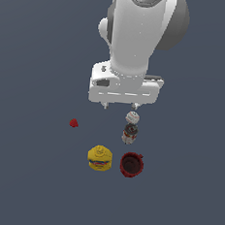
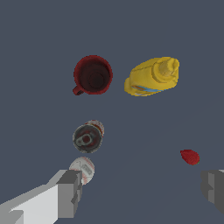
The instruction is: Pick up a designated object from a clutter of objects.
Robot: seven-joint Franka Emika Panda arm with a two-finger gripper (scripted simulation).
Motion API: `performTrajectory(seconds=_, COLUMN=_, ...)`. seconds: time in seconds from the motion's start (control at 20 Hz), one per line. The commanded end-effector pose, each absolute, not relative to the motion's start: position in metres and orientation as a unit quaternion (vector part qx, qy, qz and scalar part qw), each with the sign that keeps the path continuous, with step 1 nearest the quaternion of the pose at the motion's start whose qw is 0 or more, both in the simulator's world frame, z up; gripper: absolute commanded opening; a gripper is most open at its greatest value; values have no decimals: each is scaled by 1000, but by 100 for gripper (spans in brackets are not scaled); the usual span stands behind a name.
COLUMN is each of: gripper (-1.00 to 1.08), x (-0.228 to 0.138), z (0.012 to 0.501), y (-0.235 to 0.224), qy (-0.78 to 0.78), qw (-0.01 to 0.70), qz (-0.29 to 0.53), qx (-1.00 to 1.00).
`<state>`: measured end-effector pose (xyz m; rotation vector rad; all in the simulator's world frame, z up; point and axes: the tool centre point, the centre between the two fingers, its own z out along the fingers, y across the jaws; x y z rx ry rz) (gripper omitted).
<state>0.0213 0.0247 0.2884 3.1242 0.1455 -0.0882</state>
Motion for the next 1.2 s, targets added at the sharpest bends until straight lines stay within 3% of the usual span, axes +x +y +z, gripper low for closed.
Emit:
performTrajectory(seconds=0.0, gripper=108, x=29, z=284, y=29, qy=59, qw=11, qz=-37, qx=998)
performTrajectory(seconds=1.15, gripper=108, x=107, z=191, y=98, qy=214, qw=77, qz=-156, qx=961)
